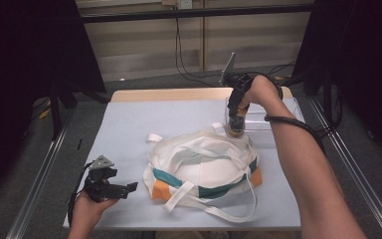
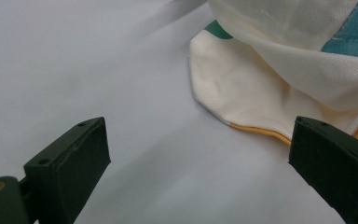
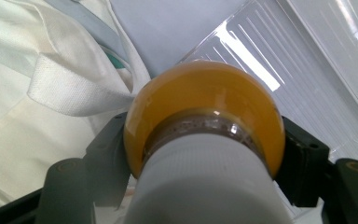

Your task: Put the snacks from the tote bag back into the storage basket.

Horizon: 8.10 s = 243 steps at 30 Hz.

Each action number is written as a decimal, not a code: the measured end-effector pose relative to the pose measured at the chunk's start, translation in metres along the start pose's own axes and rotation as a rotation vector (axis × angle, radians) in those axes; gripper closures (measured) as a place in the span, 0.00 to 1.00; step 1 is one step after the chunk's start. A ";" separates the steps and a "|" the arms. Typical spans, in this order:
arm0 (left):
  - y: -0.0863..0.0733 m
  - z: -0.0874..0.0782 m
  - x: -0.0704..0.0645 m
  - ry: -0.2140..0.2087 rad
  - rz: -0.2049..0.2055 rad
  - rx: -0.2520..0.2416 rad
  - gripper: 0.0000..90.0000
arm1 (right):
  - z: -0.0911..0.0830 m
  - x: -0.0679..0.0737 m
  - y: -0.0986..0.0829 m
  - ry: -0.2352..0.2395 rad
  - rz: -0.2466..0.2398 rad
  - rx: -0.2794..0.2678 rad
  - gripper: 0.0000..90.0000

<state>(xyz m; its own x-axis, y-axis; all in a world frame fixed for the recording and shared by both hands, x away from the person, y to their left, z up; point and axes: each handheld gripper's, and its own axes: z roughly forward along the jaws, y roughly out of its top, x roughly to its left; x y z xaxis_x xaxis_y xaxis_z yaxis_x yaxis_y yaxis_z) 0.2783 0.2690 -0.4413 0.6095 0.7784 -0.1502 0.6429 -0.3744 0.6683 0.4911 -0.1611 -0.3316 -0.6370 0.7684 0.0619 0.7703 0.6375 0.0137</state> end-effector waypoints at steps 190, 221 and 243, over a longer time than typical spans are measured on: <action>0.003 0.002 -0.005 -0.004 0.029 0.023 0.05 | -0.004 0.012 -0.108 -0.001 0.008 -0.116 0.12; 0.003 0.004 -0.008 -0.001 0.012 0.011 0.05 | 0.007 0.025 -0.135 0.025 -0.051 -0.114 0.12; 0.003 0.005 -0.009 -0.003 0.012 0.028 0.05 | 0.021 0.031 -0.161 0.040 -0.075 -0.137 0.12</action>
<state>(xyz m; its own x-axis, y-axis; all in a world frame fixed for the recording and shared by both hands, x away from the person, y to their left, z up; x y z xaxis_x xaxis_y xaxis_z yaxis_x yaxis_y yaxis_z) 0.2770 0.2578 -0.4416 0.6186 0.7724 -0.1440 0.6481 -0.3981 0.6492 0.3466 -0.2386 -0.3526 -0.6932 0.7145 0.0953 0.7193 0.6771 0.1557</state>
